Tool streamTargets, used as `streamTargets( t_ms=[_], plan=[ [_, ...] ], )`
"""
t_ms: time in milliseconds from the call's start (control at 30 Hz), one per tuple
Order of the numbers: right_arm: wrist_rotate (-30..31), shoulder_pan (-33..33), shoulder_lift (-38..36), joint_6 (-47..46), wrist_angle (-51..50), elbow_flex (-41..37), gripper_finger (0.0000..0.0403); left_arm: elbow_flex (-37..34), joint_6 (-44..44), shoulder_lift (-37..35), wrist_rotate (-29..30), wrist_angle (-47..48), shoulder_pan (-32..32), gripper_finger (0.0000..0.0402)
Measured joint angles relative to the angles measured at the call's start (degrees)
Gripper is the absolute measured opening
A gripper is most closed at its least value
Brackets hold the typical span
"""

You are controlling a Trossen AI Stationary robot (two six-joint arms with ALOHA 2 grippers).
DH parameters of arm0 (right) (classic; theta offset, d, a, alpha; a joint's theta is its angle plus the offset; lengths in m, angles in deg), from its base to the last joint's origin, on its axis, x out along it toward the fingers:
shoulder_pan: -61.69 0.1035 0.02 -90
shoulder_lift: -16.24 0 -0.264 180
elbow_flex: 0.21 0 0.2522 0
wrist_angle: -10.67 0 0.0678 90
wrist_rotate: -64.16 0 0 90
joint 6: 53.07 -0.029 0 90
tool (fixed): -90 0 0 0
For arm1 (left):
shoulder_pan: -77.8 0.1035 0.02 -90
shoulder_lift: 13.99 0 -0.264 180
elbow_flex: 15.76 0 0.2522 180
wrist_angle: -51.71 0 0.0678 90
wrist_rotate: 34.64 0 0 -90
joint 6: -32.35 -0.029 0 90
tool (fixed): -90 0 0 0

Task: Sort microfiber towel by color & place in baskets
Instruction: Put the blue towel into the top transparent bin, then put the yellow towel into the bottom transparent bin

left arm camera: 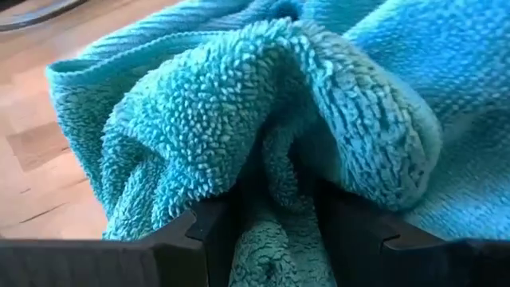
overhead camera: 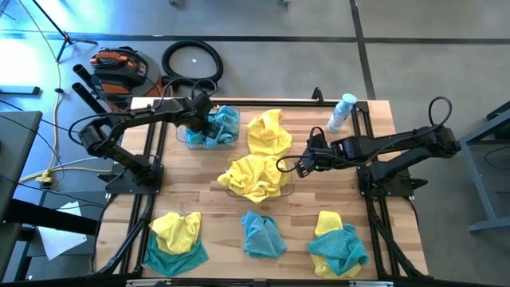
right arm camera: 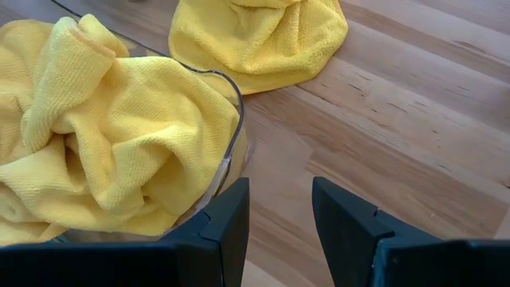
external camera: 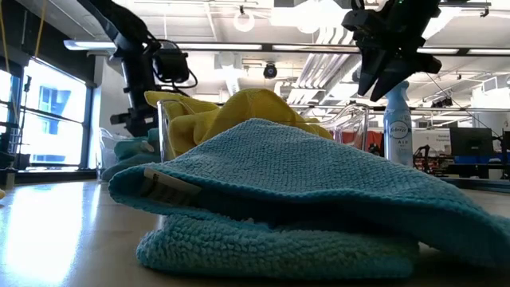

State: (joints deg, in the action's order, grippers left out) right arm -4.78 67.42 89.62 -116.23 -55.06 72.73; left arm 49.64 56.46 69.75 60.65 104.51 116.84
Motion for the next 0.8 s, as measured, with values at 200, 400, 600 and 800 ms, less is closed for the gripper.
streamTargets(
  t_ms=[200, 400, 600, 800],
  plan=[
    [0.00, 0.00, 0.00, -0.02, 0.00, 0.00, 0.0133, 0.36, -1.27, -2.66, -0.20, 0.22, -0.10, 0.0152],
    [0.00, 0.00, 0.00, 0.20, 0.00, 0.00, 0.0133, 3.70, -3.56, -7.56, 0.16, 1.98, -0.06, 0.0152],
    [0.00, 0.00, 0.01, 0.15, -0.02, 0.00, 0.0133, 7.24, -4.39, -12.13, 0.36, 3.98, -0.10, 0.0152],
    [2.05, 0.00, 0.02, 0.17, -0.03, 0.00, 0.0133, 7.82, -2.63, -16.95, 0.51, 5.95, -2.02, 0.0152]
  ],
)
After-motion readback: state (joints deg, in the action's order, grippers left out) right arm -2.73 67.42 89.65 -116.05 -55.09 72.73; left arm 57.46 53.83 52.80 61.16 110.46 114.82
